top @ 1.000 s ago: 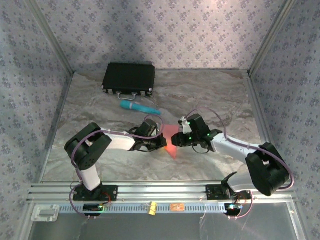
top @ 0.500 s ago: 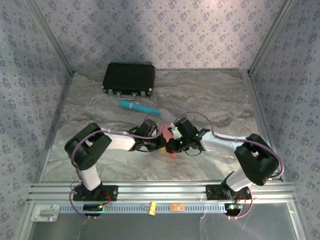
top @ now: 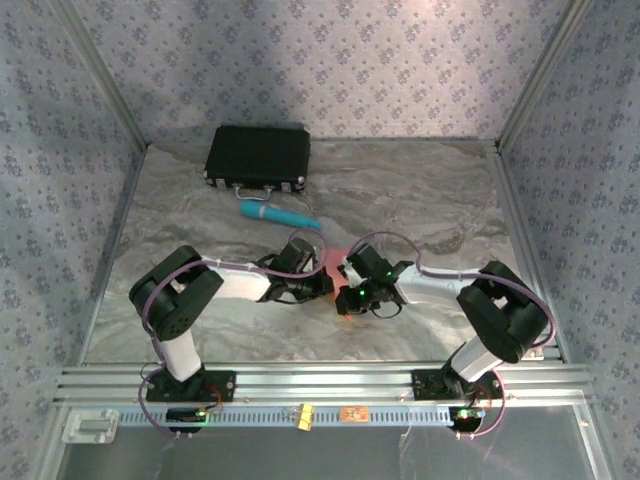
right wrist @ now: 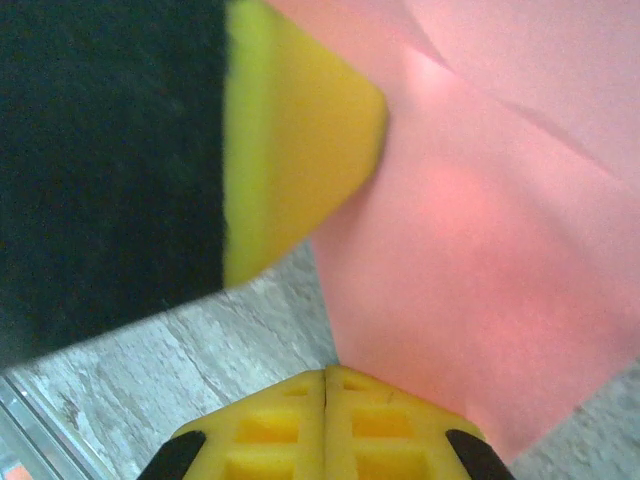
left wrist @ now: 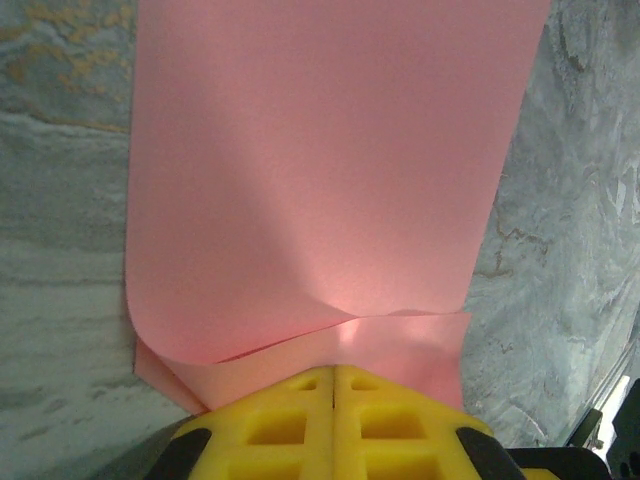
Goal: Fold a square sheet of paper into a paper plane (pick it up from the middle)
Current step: Third fold the triangle at the center of the table.
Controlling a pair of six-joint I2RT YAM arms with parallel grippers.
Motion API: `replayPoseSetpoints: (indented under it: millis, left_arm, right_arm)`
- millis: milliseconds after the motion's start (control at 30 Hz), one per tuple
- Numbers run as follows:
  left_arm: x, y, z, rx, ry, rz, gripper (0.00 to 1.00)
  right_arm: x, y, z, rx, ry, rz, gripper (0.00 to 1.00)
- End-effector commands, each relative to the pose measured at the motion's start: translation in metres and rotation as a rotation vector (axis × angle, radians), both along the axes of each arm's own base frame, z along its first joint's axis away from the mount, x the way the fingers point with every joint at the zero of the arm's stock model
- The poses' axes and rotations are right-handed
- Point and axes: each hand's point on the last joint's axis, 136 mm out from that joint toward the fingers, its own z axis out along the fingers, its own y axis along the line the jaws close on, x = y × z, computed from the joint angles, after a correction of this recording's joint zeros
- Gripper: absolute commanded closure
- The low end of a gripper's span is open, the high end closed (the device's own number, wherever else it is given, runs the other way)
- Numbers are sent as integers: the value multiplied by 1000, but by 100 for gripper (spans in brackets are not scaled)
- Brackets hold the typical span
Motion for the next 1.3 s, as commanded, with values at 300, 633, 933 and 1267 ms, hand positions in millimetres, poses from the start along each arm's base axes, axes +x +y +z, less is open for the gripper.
replayPoseSetpoints:
  millis: [300, 633, 933, 1267]
  left_arm:
    - [-8, 34, -33, 146, 55, 50, 100]
    - [-7, 34, -31, 156, 59, 42, 100]
    - [-5, 30, -28, 143, 56, 40, 100]
    - [-5, 24, -29, 129, 57, 32, 100]
  right_arm:
    - [-28, -23, -10, 11, 64, -24, 92]
    - [-34, -36, -9, 23, 73, -77, 90]
    - [-11, -20, 51, 168, -28, -59, 94]
    - [15, 9, 32, 139, 1, -43, 97]
